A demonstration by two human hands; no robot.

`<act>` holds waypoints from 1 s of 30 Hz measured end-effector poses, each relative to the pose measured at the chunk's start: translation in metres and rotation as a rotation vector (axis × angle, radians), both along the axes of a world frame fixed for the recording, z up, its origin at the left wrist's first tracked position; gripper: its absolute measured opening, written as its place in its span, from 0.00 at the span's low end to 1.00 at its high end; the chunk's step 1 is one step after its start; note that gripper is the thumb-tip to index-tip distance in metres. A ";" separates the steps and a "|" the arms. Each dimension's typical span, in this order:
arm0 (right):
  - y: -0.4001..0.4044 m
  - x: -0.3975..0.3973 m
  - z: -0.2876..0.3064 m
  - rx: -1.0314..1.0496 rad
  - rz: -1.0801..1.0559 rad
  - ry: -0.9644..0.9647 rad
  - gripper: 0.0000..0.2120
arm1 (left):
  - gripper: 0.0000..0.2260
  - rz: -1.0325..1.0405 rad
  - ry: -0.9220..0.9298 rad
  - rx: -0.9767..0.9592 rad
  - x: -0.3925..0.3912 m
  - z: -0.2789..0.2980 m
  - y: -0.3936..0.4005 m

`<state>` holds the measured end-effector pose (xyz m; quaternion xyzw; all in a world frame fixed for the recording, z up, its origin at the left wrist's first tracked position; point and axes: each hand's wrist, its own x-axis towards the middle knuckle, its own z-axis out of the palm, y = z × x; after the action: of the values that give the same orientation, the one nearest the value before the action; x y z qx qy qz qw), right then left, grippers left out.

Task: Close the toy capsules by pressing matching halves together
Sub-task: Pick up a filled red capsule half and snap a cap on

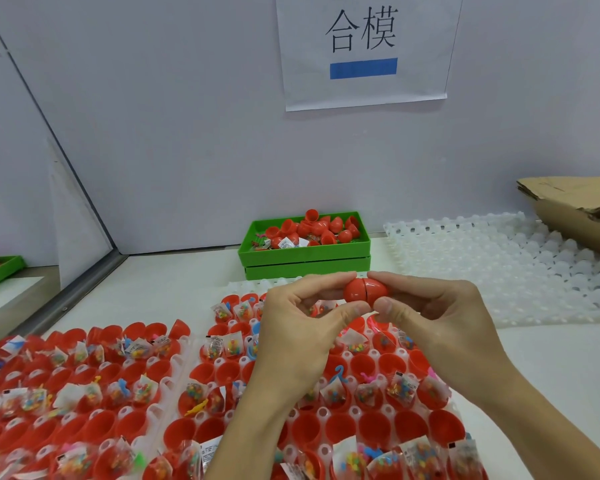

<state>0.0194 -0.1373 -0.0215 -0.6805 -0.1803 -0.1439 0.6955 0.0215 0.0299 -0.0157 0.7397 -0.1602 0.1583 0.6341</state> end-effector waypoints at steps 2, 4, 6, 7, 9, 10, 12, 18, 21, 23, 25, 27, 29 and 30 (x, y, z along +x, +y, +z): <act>0.001 0.001 -0.001 0.016 -0.036 0.001 0.14 | 0.15 -0.022 -0.003 0.005 0.000 0.000 0.000; 0.003 0.001 -0.002 0.016 -0.065 0.002 0.13 | 0.15 -0.044 -0.004 0.004 0.000 -0.001 0.001; 0.004 0.002 -0.001 0.012 -0.086 -0.006 0.12 | 0.15 -0.061 -0.002 0.008 0.001 0.000 0.002; 0.004 0.001 -0.001 0.011 -0.092 -0.013 0.12 | 0.15 -0.068 -0.003 0.013 0.001 0.000 0.003; 0.004 0.001 0.000 0.009 -0.091 -0.021 0.12 | 0.15 -0.066 -0.003 0.012 0.001 0.000 0.004; 0.005 0.001 0.000 0.003 -0.090 -0.021 0.13 | 0.15 -0.060 0.000 0.003 0.001 0.000 0.004; 0.005 0.001 0.000 -0.015 -0.089 -0.018 0.14 | 0.14 -0.051 0.009 -0.016 0.002 -0.001 0.003; 0.005 -0.002 0.001 -0.020 -0.073 -0.016 0.12 | 0.13 0.004 0.010 -0.028 0.003 -0.003 -0.001; 0.005 0.000 0.000 -0.023 -0.078 -0.001 0.14 | 0.13 0.025 0.015 -0.020 0.003 -0.004 0.000; 0.005 0.000 0.001 -0.028 -0.084 0.000 0.15 | 0.13 0.032 0.013 -0.012 0.003 -0.003 0.000; 0.005 -0.001 0.001 -0.029 -0.087 -0.001 0.15 | 0.13 0.042 0.010 -0.011 0.002 -0.003 -0.001; 0.005 -0.001 0.001 -0.032 -0.087 -0.004 0.15 | 0.13 0.059 0.002 -0.003 0.002 -0.003 -0.001; 0.006 -0.002 0.000 -0.034 -0.092 -0.010 0.15 | 0.14 0.074 -0.011 -0.002 0.001 -0.002 -0.003; 0.007 -0.002 0.000 -0.038 -0.097 -0.014 0.15 | 0.15 0.084 -0.015 -0.003 0.001 -0.001 -0.004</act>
<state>0.0173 -0.1307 -0.0215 -0.7006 -0.1547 -0.1787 0.6732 0.0224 0.0256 -0.0170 0.7435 -0.1336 0.1905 0.6270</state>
